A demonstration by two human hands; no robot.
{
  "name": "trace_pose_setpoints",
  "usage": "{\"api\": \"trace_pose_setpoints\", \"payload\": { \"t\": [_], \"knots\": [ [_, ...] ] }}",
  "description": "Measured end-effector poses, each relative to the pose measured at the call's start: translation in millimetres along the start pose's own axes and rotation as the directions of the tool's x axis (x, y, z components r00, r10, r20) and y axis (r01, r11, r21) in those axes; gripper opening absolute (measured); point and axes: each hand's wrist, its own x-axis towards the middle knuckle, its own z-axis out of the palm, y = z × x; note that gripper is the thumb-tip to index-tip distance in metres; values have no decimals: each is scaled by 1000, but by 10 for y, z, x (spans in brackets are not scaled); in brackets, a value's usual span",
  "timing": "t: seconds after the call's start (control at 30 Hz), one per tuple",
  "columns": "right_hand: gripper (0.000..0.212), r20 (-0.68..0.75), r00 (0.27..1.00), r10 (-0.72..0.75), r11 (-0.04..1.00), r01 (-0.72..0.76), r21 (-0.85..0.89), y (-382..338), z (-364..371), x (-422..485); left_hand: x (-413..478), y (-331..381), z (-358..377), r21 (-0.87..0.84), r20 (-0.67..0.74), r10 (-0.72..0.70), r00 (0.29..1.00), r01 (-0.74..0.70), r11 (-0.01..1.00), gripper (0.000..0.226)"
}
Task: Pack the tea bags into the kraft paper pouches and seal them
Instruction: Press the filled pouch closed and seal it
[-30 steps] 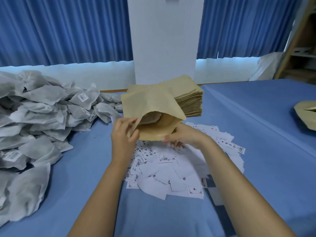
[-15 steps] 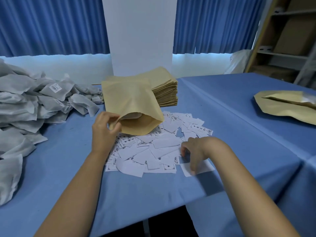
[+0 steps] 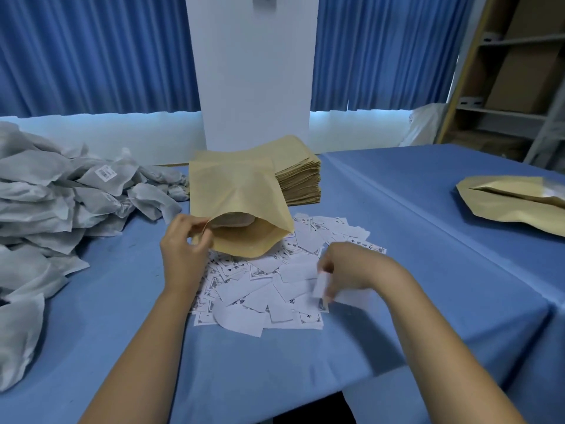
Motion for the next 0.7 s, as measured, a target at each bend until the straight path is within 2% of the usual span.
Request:
{"api": "trace_pose_setpoints", "payload": {
  "t": [0.03,0.07,0.1,0.17,0.23,0.3,0.4,0.5,0.57,0.6,0.63,0.67,0.7],
  "knots": [
    [34,-113,987,-114,981,130,146,-80,-61,26,15,13,0,-2,-15,-5,1000,5,1000,20],
    [30,-259,943,-207,921,277,274,-192,-100,61,25,32,2,3,-32,-1,999,1,1000,18],
    [28,-430,863,-266,843,424,331,-338,-118,123,45,47,-1,16,-53,14,999,-13,1000,17],
    [23,-702,649,-294,762,602,238,-609,-89,251,67,117,6,35,-90,57,994,-54,998,14],
    [19,-844,434,-314,811,586,-1,-813,-2,452,91,200,10,51,-130,94,987,-88,995,13],
    [14,-893,281,-351,861,472,-189,-934,64,661,103,297,10,55,-162,121,979,-114,992,13],
    [6,-918,172,-357,903,316,-292,-1059,129,885,120,422,-10,27,-211,113,971,-109,994,11],
    [23,-963,92,-255,933,286,-219,-1103,99,1001,116,528,-13,-4,-248,90,965,-94,996,15],
    [28,-983,80,-167,936,327,-132,-1130,27,1040,106,578,-2,-3,-254,90,963,-94,996,15],
    [27,-985,108,-135,949,299,-97,-1176,10,1061,109,583,-1,-5,-256,82,963,-86,996,16],
    [24,-977,190,-95,962,269,-41,-1218,-11,1082,116,580,-3,-8,-262,74,962,-78,997,16],
    [17,-938,345,-40,964,260,55,-1234,-23,1102,121,568,-10,-8,-265,71,962,-76,997,16],
    [11,-849,529,13,940,283,191,-1245,-38,1097,124,558,-20,0,-266,73,961,-75,997,16]
  ]
}}
